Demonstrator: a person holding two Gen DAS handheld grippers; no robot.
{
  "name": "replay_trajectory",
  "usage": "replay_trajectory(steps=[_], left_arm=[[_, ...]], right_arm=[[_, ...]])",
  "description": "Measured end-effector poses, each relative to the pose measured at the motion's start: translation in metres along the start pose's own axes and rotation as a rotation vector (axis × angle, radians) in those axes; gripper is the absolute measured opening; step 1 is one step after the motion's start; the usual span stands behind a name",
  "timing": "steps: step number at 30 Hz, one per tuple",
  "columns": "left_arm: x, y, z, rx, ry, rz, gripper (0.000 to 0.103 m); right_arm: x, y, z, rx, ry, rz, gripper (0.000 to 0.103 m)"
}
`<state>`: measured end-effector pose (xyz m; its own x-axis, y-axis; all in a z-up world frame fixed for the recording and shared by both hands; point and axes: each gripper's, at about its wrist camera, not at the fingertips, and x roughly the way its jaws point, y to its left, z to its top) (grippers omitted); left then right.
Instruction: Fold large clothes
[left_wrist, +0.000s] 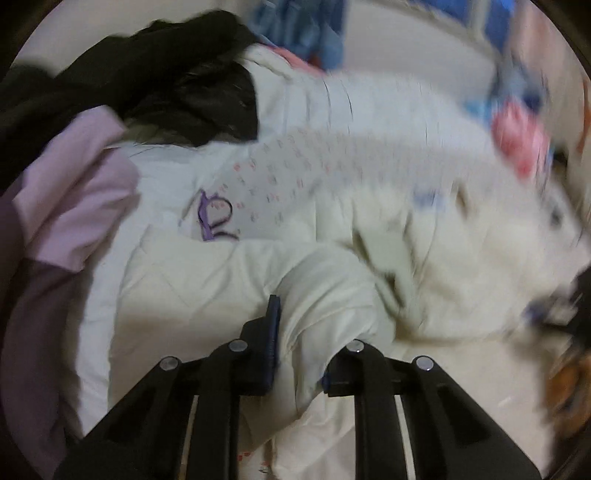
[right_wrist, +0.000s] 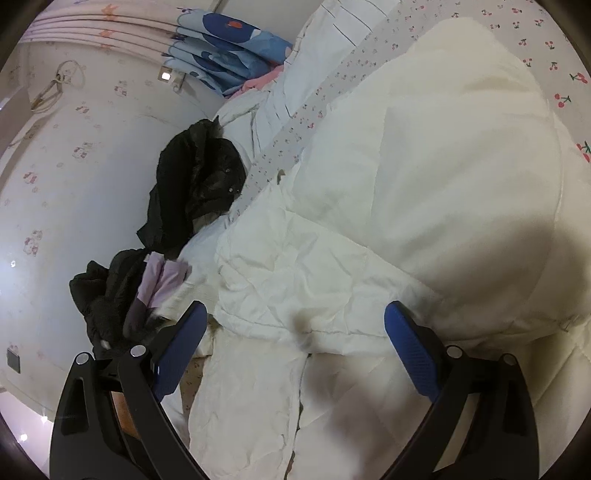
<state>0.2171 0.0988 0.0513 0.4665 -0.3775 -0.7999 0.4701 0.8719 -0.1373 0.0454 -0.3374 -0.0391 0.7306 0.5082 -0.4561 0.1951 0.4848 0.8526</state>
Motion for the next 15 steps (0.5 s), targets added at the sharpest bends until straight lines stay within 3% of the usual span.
replay_trajectory(steps=[2,6,8,11,13,14,15], left_arm=[[-0.020,0.021,0.006,-0.134,-0.077,-0.095,0.018],[-0.078,0.079,0.002,-0.475,-0.397,-0.401,0.018],[-0.098,0.097,-0.005,-0.573,-0.516,-0.510,0.018],[-0.113,0.107,-0.003,-0.597,-0.568,-0.546,0.018],[-0.118,0.108,-0.005,-0.593,-0.576,-0.553,0.018],[-0.118,0.108,-0.006,-0.592,-0.578,-0.557,0.018],[-0.118,0.109,-0.007,-0.594,-0.581,-0.559,0.018]], right_arm=[[0.006,0.001,-0.002,-0.016,0.026,-0.029,0.093],[0.013,0.010,-0.007,-0.078,0.046,-0.089,0.093],[0.013,0.022,-0.010,-0.140,0.024,-0.131,0.093],[0.003,0.050,-0.015,-0.278,-0.077,-0.131,0.093],[0.008,0.065,-0.021,-0.384,-0.105,-0.196,0.094],[0.017,0.062,-0.022,-0.396,-0.070,-0.234,0.095],[0.039,0.050,-0.023,-0.372,0.043,-0.283,0.096]])
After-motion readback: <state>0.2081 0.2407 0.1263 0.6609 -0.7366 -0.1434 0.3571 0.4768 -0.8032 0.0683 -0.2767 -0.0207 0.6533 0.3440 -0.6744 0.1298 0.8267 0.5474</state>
